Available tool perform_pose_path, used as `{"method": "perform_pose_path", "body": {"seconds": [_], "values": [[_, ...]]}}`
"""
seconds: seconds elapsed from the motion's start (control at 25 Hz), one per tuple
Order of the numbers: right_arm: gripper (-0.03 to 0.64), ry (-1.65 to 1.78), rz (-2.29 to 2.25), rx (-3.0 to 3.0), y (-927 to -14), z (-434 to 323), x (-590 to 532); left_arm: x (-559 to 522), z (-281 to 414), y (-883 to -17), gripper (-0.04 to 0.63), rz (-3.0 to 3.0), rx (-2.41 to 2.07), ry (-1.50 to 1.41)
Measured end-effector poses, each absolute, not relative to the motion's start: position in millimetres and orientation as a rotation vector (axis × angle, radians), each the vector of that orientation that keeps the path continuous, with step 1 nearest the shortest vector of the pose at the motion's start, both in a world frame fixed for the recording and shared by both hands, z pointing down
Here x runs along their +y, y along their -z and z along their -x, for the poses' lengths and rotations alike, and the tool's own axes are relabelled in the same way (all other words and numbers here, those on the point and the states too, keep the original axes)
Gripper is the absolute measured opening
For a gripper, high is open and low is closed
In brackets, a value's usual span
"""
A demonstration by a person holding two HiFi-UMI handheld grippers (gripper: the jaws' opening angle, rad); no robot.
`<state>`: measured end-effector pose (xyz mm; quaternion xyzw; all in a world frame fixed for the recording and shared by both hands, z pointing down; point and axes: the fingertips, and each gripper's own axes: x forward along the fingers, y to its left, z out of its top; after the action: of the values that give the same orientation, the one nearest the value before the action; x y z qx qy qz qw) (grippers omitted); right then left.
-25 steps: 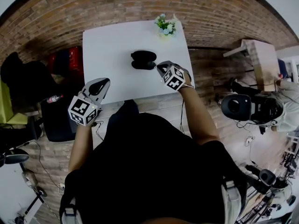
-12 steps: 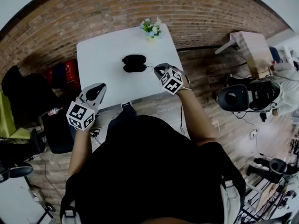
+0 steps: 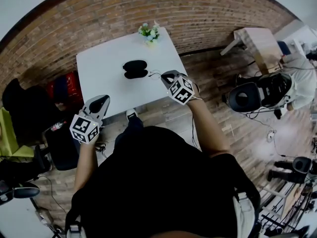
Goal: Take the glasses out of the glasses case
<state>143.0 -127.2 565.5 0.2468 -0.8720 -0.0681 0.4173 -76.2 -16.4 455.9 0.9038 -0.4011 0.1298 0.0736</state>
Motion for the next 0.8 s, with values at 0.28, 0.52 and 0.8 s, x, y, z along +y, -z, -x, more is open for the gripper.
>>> {"method": "perform_pose_path", "body": {"seconds": [0.28,0.52,0.8], "values": [[0.025,0.136,-0.682,-2.229,-550,-165,-105,0,58,-452,0.020,-2.736,-1.182,-0.403],[0.025,0.060,-0.764,-2.303,-535,-187,-95,7,47,-447,0.020,-2.752,-1.171,-0.431],[0.025,0.041,-0.830,-2.307,-533,-213,-90,9,32,-449,0.020,-2.759,-1.146,-0.448]]}}
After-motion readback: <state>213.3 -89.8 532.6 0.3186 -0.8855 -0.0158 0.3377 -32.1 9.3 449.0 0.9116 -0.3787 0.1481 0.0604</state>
